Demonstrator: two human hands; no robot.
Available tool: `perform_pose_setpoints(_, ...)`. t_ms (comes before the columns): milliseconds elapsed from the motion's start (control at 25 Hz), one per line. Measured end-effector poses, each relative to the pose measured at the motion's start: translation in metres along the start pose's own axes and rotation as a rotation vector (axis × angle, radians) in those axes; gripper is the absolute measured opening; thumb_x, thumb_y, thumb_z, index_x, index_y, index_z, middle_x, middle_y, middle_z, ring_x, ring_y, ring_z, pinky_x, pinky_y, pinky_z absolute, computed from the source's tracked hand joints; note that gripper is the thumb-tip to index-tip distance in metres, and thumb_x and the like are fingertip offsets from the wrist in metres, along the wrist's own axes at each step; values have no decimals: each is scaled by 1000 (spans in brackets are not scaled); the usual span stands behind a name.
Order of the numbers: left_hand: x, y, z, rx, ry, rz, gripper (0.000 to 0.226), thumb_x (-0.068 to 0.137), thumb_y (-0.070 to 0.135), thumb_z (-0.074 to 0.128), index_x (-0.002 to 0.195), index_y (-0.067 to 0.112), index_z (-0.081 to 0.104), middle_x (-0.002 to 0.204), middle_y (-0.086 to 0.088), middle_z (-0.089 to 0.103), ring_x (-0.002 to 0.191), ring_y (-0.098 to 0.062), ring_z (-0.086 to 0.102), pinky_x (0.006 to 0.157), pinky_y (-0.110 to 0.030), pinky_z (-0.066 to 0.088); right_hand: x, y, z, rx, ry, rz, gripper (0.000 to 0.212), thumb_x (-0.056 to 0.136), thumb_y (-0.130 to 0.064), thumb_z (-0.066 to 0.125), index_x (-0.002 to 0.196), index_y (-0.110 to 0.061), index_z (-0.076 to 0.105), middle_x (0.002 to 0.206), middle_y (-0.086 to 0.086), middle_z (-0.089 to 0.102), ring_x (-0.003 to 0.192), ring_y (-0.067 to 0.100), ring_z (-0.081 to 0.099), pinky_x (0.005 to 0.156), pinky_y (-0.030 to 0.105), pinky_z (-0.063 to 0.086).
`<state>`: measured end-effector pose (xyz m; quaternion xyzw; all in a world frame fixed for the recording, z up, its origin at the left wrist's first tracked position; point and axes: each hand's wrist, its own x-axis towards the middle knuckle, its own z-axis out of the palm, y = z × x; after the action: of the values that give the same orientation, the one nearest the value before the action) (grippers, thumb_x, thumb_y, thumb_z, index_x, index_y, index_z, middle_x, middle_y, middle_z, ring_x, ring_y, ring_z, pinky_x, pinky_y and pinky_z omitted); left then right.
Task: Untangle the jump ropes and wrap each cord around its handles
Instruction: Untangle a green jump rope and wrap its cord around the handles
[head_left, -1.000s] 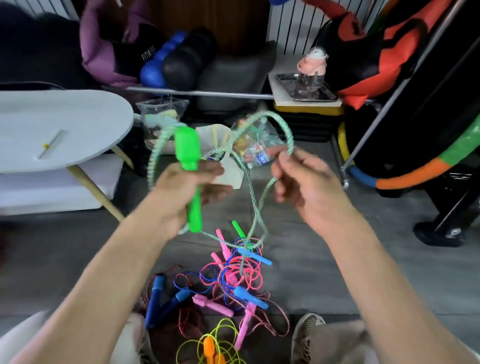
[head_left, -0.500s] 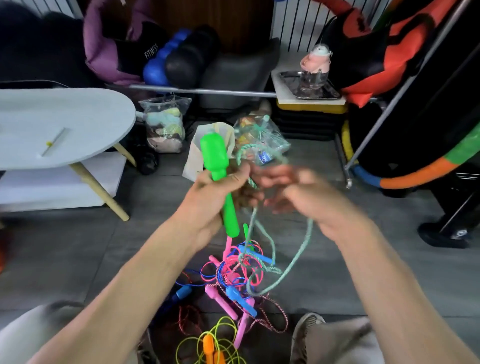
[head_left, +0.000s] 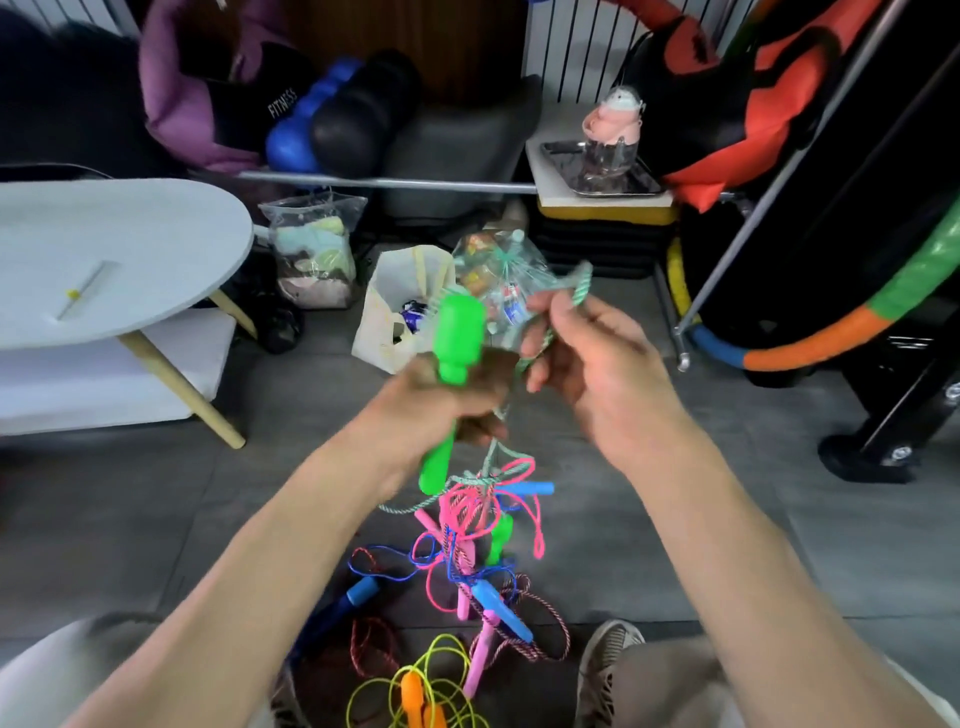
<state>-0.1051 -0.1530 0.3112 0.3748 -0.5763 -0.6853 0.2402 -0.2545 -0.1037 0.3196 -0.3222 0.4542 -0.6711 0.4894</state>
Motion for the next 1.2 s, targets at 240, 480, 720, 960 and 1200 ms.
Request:
perform_pose_setpoints(240,0,-13,16,78,-10,136,14,96,7,56,86,3,66,79,-8,73,62,-18,62,61,-29,50,1,-26,-14,221,-47,13,23,84,-10,54,105,-14,64,91,2,70,61,13,55,55,26,46)
perform_pose_setpoints(480,-4,19,1,-731,42,189,15,89,22,50,83,14,61,85,-5,71,59,-11,61,56,-19,52,-11,18,-6,-899,-440,420,21,93,-2,53,102,-18,64,88,-3,67,76,17,59,59,30,47)
perform_pose_setpoints(720,3,12,-9,-336,64,88,20,92,8,54,107,12,66,103,0,73,51,-8,55,53,-19,46,-2,24,-7,-654,-106,121,26,102,-10,46,83,-14,63,64,-2,64,52,15,53,54,32,48)
perform_pose_setpoints(960,-6,-9,17,189,-65,40,12,91,14,65,86,5,69,79,-12,73,60,-21,60,56,-25,46,-5,-12,-5,159,-87,-67,18,95,-15,48,97,-10,65,81,5,67,57,13,54,52,24,46)
perform_pose_setpoints(1200,-9,16,7,-470,48,152,15,81,23,57,80,15,69,78,-7,71,50,-12,54,48,-18,44,-9,9,-17,-718,-351,261,30,81,-1,69,106,-17,66,103,11,69,87,9,59,78,24,49)
